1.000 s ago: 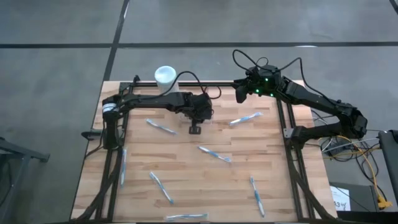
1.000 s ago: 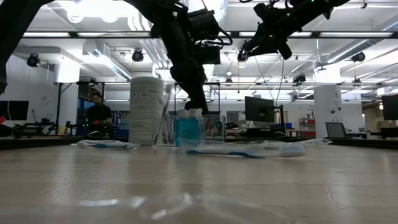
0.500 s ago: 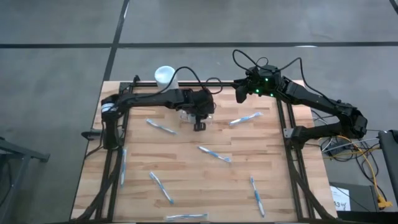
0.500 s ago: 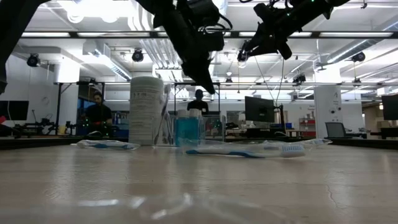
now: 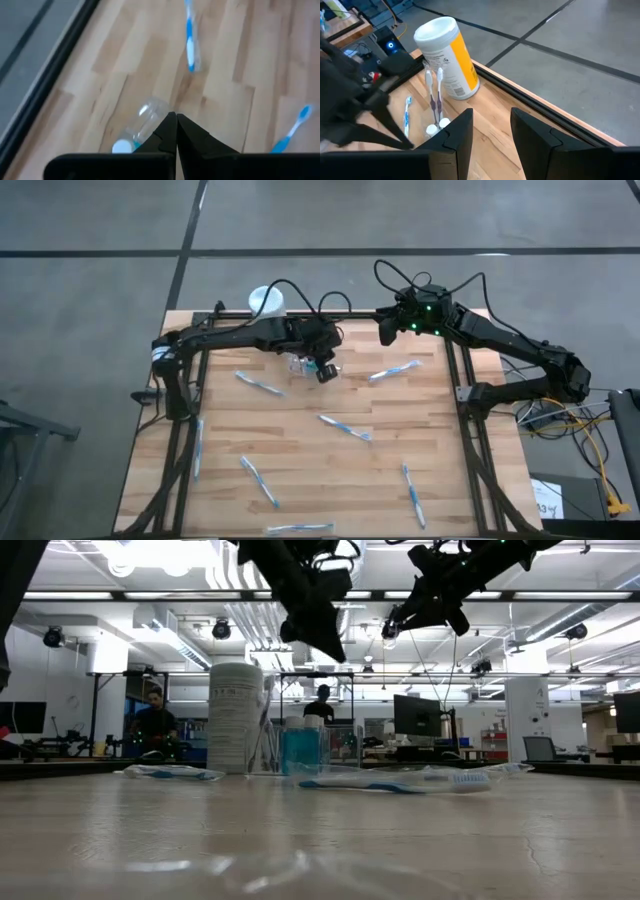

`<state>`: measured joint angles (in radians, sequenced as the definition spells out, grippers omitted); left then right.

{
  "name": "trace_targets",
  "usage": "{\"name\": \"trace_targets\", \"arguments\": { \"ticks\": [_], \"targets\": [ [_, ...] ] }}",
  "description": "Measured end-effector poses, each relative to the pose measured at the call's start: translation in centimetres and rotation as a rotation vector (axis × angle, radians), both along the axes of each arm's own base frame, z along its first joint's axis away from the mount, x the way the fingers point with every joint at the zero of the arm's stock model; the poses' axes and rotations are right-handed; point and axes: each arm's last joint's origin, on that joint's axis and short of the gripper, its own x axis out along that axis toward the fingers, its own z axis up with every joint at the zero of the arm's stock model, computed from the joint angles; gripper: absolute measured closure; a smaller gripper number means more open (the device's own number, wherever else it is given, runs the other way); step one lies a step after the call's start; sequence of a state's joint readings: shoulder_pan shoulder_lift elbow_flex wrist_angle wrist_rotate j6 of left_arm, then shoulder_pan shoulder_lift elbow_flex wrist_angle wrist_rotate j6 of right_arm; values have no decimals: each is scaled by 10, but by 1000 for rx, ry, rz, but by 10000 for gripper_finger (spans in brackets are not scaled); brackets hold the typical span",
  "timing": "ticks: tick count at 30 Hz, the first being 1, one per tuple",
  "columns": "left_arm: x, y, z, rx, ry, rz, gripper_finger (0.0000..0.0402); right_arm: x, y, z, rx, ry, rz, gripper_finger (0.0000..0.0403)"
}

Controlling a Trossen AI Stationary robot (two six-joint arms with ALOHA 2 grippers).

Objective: Pick & Place toothbrushing station
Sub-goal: Put the blue toothbrush into the right of the transparent organizer

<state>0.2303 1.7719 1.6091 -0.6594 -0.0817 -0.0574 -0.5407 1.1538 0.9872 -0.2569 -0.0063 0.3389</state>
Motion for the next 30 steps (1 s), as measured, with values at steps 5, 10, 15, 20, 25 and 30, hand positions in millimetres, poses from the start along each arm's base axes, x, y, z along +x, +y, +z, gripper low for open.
{"name": "trace_targets", "arguments": {
  "ticks": [5, 10, 15, 20, 25, 30],
  "targets": [
    [-7, -8, 13, 56, -97, -49, 355, 0, 0, 0, 0, 0, 0, 275],
    [-25, -14, 19, 60, -248, -66, 288, 0, 0, 0, 0, 0, 0, 275],
    [-57, -21, 23, 51, -399, -70, 216, 0, 0, 0, 0, 0, 0, 275],
    [-91, -30, 25, 49, -578, -52, 167, 0, 0, 0, 0, 0, 0, 275],
    [-124, -37, 21, 80, -710, -58, 155, 0, 0, 0, 0, 0, 0, 275],
    [-152, -40, 2, 126, -695, -36, 156, 0, 0, 0, 0, 0, 0, 275]
  ]
}}
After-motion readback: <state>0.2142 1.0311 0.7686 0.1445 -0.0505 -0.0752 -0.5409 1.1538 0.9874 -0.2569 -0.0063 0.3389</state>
